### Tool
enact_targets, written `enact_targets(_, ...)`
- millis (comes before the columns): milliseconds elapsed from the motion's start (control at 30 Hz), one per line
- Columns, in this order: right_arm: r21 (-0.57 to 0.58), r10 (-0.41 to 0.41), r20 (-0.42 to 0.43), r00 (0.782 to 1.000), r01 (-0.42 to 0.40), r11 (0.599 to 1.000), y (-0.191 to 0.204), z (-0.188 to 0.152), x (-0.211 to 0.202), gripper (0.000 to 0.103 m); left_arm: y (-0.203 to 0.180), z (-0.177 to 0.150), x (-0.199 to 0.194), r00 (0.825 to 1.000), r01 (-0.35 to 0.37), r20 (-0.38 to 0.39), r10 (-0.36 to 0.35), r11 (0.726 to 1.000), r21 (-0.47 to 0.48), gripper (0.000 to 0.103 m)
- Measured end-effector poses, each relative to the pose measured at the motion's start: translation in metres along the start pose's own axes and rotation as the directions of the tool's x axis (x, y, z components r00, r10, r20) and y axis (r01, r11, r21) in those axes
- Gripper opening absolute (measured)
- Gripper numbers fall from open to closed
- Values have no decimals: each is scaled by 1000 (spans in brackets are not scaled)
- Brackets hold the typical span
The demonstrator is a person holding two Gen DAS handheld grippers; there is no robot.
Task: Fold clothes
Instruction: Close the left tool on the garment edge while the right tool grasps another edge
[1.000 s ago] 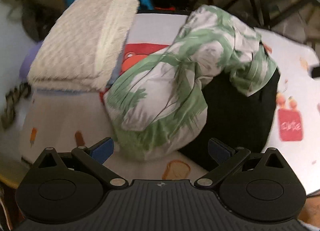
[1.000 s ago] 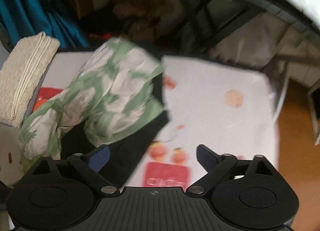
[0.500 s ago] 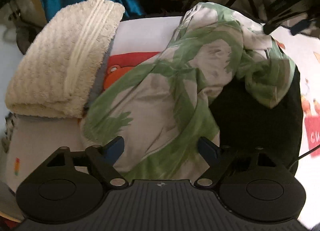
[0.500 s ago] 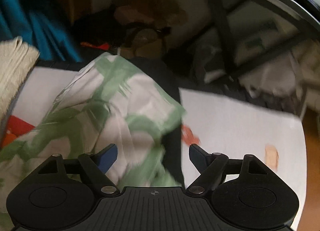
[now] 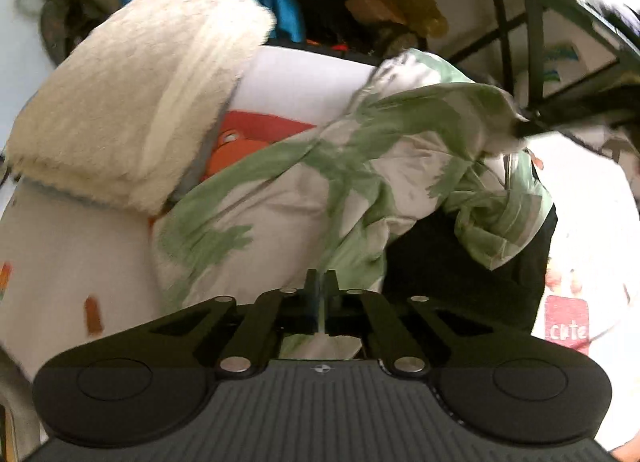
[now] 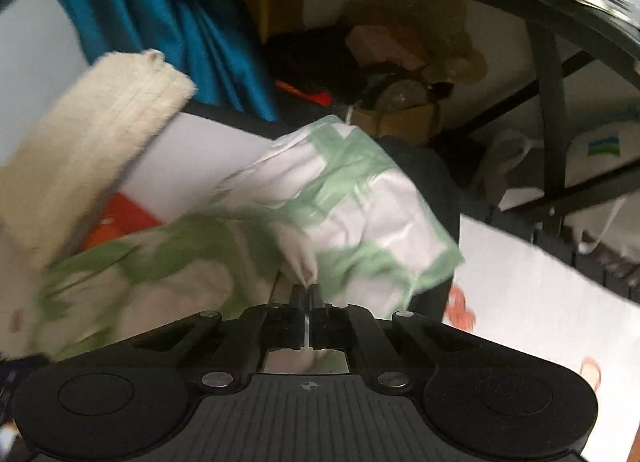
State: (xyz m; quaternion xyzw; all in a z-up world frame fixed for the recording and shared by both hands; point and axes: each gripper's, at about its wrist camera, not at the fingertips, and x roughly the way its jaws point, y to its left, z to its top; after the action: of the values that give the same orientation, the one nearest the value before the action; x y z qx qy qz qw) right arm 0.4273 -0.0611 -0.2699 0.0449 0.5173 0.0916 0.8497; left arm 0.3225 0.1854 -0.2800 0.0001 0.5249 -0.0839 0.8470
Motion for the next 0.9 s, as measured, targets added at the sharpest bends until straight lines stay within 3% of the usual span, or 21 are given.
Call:
enact_targets(167,15,66,-77,995,-65,998,-5,-33,-44,0,38,-26,-11,997,-47,-75,35,986,-162,2)
enact_targets(267,30,53,-152,987,-49,998,-8,-57,-52,0,54,-35,-9,993,-52,-113,27,972,-228,13)
enact_targets(333,40,18,-164,986,-11,999,-12,-62,-49,0,55,-36,-9,994,-69,-103,48,976,-209,31)
enact_targets(367,41,1,-164,986,6,999,-14,-64,-47,5,54,-33,-6,993,-84,-95,67,979,-187,57)
enact_targets(400,29,-12,-143,990,17,999,-12,-61,-44,19,53,-32,-3,993,-97,-90,82,981,-169,81)
enact_targets(533,-54,-61,-4,998,61,997,2,-41,-31,67,50,-20,14,990,-121,-91,110,985,-126,83)
enact_targets(567,-92,-73,33,997,76,993,9,-33,-25,86,50,-17,14,991,-118,-83,108,985,-128,83)
enact_targets(600,-126,-71,49,996,77,989,15,-28,-17,91,49,-15,13,992,-114,-74,105,985,-132,83)
enact_targets(633,-160,-69,65,996,79,984,22,-22,-10,87,49,-13,11,993,-110,-65,102,984,-137,83)
enact_targets(667,-190,-62,69,996,74,979,27,-16,-2,65,49,-11,9,993,-104,-61,97,984,-142,83)
enact_targets(700,-207,-43,37,998,50,977,28,-13,4,16,49,-10,6,994,-99,-58,91,984,-147,83)
enact_targets(733,-223,-25,5,1000,25,974,30,-9,10,5,49,-10,2,995,-94,-55,86,984,-151,83)
enact_targets(900,-219,26,-24,999,-30,975,23,-22,-18,2,56,-13,-4,989,-138,-71,132,987,-83,83)
